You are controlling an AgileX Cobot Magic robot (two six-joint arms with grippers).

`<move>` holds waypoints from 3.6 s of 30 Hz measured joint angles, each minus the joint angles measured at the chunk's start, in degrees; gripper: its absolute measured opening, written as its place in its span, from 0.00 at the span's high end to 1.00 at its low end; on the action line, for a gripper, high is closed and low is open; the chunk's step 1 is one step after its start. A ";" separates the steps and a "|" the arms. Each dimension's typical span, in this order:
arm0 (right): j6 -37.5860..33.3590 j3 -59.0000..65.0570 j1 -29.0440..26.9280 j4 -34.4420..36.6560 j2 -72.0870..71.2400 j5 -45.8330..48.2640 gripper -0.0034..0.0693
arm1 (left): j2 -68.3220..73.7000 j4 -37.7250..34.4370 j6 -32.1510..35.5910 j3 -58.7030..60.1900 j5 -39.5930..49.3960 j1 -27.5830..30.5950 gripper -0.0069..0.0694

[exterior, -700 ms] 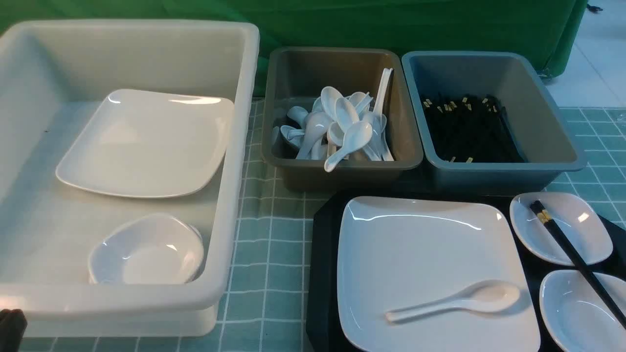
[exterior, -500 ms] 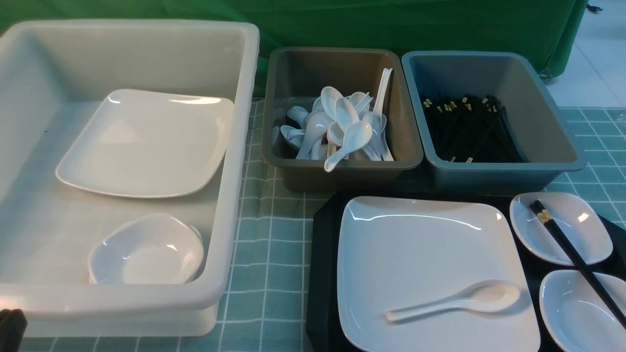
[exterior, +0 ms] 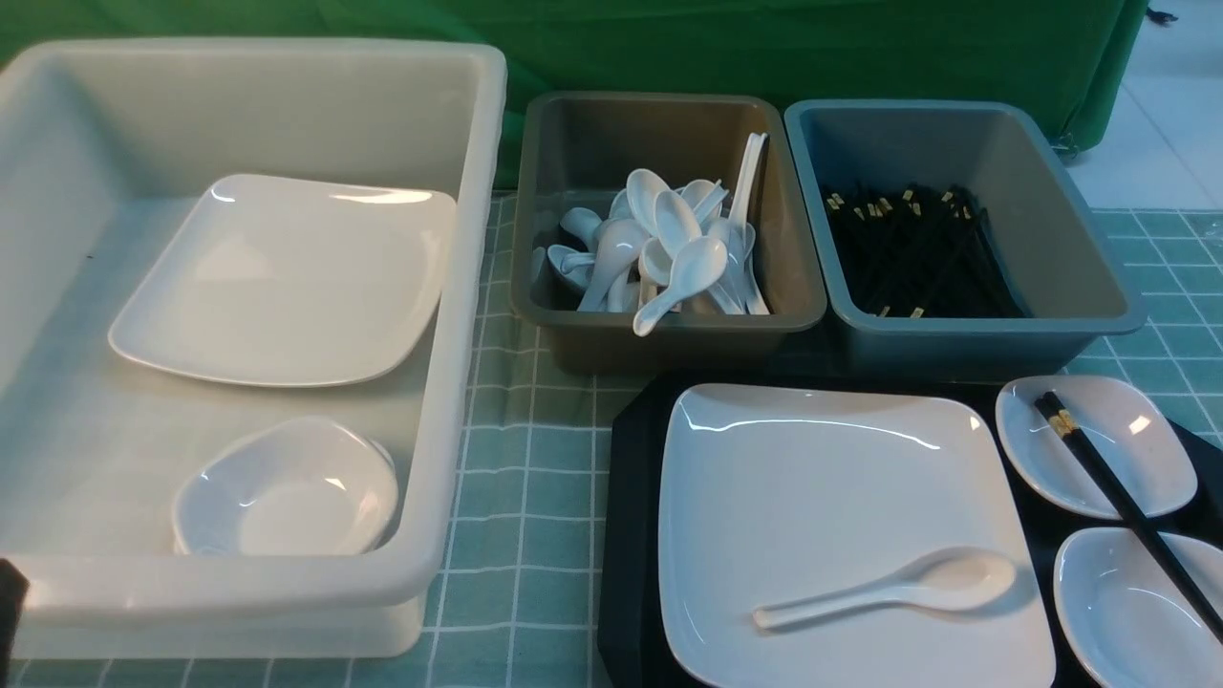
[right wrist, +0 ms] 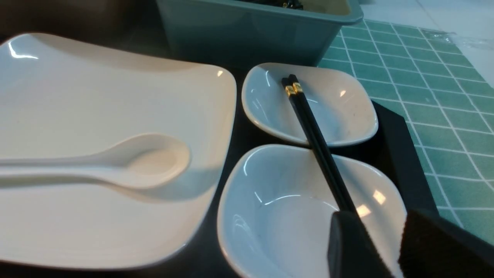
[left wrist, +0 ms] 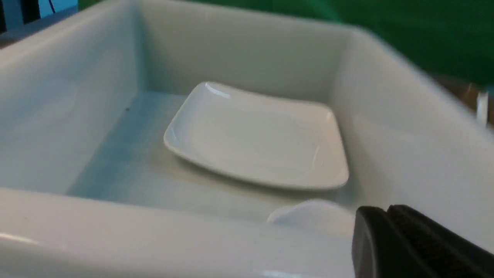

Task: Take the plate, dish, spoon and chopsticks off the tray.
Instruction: Use the right arm to grab a pair of chopsticks from the plate, then use the right arm to put the chopsticks into the small storage box on the right

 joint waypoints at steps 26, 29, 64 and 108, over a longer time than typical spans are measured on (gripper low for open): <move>24.53 -1.62 0.23 13.10 0.33 -40.34 0.66 | 16.53 27.75 -51.78 -39.63 8.16 0.00 0.89; 26.26 -10.06 1.19 10.21 3.90 -26.55 0.81 | 26.01 20.83 -32.92 -48.17 25.42 0.00 0.89; -0.27 -76.98 -3.93 6.66 105.68 36.65 0.42 | 62.98 14.67 -18.62 -53.76 48.85 -44.72 0.91; 2.65 -114.32 -0.71 12.97 116.10 17.82 0.75 | 63.00 15.04 -18.64 -53.76 44.27 -44.72 0.90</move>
